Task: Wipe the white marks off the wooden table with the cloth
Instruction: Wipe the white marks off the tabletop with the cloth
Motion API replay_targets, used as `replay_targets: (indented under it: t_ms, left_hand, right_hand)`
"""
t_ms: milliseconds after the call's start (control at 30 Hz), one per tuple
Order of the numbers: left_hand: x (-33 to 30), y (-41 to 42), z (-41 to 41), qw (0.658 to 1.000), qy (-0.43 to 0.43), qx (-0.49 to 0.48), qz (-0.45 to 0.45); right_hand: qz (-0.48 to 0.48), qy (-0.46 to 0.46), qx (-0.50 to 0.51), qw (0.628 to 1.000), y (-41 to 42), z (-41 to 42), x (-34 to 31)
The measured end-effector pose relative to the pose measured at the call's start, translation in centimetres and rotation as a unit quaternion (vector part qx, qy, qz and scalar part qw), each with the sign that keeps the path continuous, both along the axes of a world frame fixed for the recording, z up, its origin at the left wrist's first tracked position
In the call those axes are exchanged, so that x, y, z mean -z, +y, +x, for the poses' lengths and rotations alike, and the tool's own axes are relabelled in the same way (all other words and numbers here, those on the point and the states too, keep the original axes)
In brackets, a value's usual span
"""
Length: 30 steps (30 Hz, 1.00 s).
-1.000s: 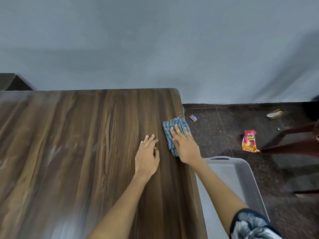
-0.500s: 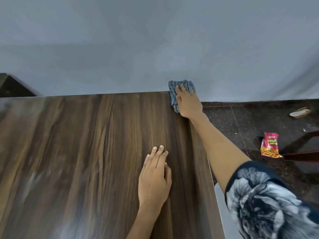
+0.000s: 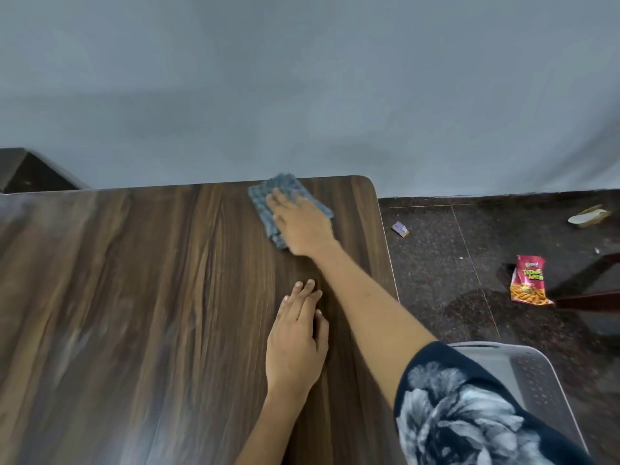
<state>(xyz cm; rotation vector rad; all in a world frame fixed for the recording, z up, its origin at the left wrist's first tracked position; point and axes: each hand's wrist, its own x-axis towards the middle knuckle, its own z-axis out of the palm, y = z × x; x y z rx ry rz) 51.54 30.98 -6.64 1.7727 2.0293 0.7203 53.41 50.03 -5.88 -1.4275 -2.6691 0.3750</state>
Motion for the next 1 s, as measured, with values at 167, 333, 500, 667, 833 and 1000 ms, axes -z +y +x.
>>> replay_targets:
  t_ms: [167,333,500,667,833,1000]
  left_hand:
    - [0.4,-0.1,-0.1,1.000,0.007,-0.008,0.004]
    - [0.3,-0.2,-0.1,1.000,0.017,-0.003,0.015]
    - [0.1,-0.4,-0.1,1.000,0.009,-0.011,0.017]
    - [0.2,-0.4,0.1,0.999,0.023,-0.022,0.016]
    - [0.2,-0.3,0.0,0.999,0.030,-0.023,0.014]
    - [0.2,-0.7,-0.2,0.999,0.040,-0.007,0.011]
  right_hand:
    - [-0.018,-0.039,0.132,0.990,2.4,8.8,-0.8]
    - [-0.072,-0.017,0.247,0.966,1.5,8.7,-1.2]
    - [0.003,-0.059,0.185,0.981,-5.4,9.4,-1.0]
    - [-0.060,0.000,0.233,0.971,-19.8,12.9,-0.2]
    - [-0.088,-0.019,0.258,0.962,-21.9,12.6,-0.4]
    - [-0.072,-0.015,0.254,0.964,-13.0,10.5,-1.4]
